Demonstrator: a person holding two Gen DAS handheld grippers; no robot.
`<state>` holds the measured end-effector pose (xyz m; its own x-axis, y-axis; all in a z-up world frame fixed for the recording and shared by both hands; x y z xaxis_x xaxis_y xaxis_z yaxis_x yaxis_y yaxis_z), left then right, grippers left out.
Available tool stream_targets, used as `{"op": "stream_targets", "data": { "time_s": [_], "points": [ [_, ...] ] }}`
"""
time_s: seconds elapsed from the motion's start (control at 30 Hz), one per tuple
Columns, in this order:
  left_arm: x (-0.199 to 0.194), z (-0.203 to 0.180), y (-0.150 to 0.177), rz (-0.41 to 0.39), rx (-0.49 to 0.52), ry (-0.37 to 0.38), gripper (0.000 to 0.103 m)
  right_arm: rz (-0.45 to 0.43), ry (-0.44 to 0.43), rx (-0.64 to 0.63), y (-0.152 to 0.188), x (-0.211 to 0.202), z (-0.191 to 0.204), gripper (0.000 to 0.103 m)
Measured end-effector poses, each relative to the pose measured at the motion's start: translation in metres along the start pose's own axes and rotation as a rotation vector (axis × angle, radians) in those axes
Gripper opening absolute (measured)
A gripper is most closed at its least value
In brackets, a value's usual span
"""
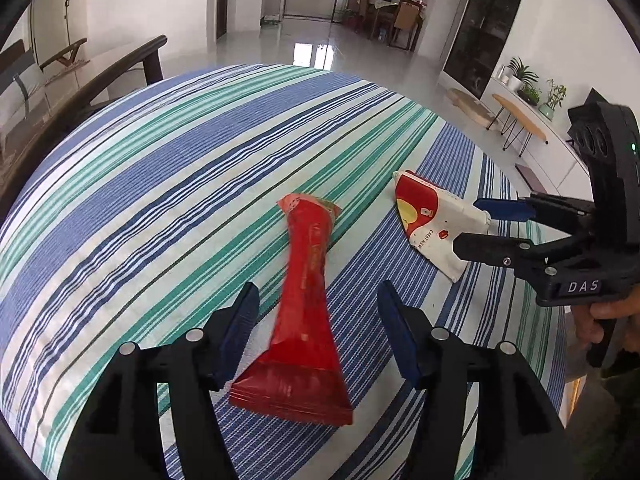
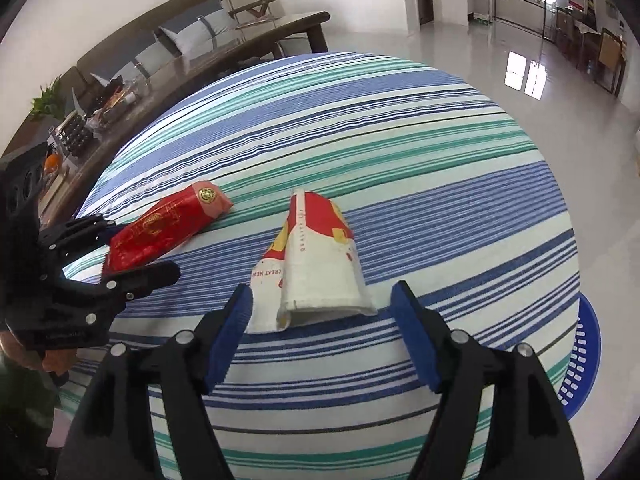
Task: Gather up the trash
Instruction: 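Carry the red wrapper and paper bag over the blue wastebasket with both tools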
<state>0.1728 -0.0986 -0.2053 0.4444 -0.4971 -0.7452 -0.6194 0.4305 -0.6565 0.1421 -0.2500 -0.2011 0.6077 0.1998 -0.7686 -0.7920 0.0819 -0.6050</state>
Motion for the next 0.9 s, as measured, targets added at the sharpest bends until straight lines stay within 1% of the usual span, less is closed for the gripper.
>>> {"op": "stream_targets", "data": {
  "time_s": [0.07, 0.17, 0.27, 0.3, 0.33, 0.37, 0.4, 0.5, 0.57, 0.63, 0.7, 0.77, 0.83, 0.87, 0.9],
  "points": [
    [0.001, -0.002, -0.002, 0.013, 0.027, 0.002, 0.061, 0.039, -0.009, -0.029, -0.004, 0.002, 0.002, 0.07],
    [0.003, -0.002, -0.007, 0.029, 0.049, 0.003, 0.061, 0.088, -0.037, -0.019, -0.008, 0.007, 0.0, 0.07],
    [0.006, -0.001, -0.01, 0.055, 0.068, 0.002, 0.06, 0.104, -0.047, -0.006, -0.007, 0.011, -0.003, 0.069],
    [0.008, -0.001, -0.011, 0.064, 0.076, -0.005, 0.055, 0.107, -0.043, -0.005, -0.006, 0.012, -0.004, 0.059],
    [0.011, 0.0, -0.013, 0.075, 0.084, -0.011, 0.043, 0.093, -0.029, -0.004, -0.006, 0.011, -0.006, 0.045],
    [0.014, 0.0, -0.014, 0.084, 0.087, -0.016, 0.033, 0.086, -0.04, 0.025, -0.006, 0.009, -0.01, 0.036],
    [0.017, 0.001, -0.013, 0.096, 0.085, -0.022, 0.016, 0.076, -0.057, 0.059, -0.005, 0.005, -0.014, 0.034],
    [0.017, 0.002, -0.013, 0.083, 0.082, -0.035, 0.012, 0.03, -0.059, 0.098, 0.0, -0.009, -0.025, 0.033],
    [0.013, -0.003, -0.016, 0.075, 0.051, -0.016, 0.011, -0.007, -0.075, 0.144, 0.004, -0.025, -0.036, 0.033],
    [0.007, -0.014, -0.02, 0.056, 0.035, -0.002, 0.01, -0.053, -0.078, 0.18, 0.008, -0.047, -0.054, 0.033],
    [0.001, -0.035, -0.027, 0.036, 0.024, 0.031, 0.01, -0.105, -0.061, 0.224, 0.016, -0.076, -0.083, 0.033],
    [-0.006, -0.067, -0.036, 0.014, 0.026, 0.08, 0.01, -0.142, -0.021, 0.262, 0.027, -0.103, -0.117, 0.033],
    [-0.01, -0.107, -0.044, -0.006, 0.046, 0.132, 0.01, -0.159, 0.068, 0.271, 0.044, -0.127, -0.155, 0.033],
    [-0.011, -0.128, -0.048, -0.011, 0.052, 0.161, 0.01, -0.154, 0.127, 0.259, 0.056, -0.137, -0.175, 0.033],
    [-0.01, -0.149, -0.051, -0.014, 0.055, 0.195, 0.009, -0.146, 0.166, 0.256, 0.066, -0.143, -0.191, 0.033]
  ]
}}
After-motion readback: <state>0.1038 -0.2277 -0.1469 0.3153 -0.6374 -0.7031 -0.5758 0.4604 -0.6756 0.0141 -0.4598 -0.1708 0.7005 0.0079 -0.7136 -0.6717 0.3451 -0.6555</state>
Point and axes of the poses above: each gripper's, at about its wrist camera, not at the fingertips, and x roughly the way its jaws point, z to its left, y to its underside, the point moved 4 cm from there along x, roughly the way its jaws point, and after that the axes turned 6 degrees about -z, right-handed, at the moved point
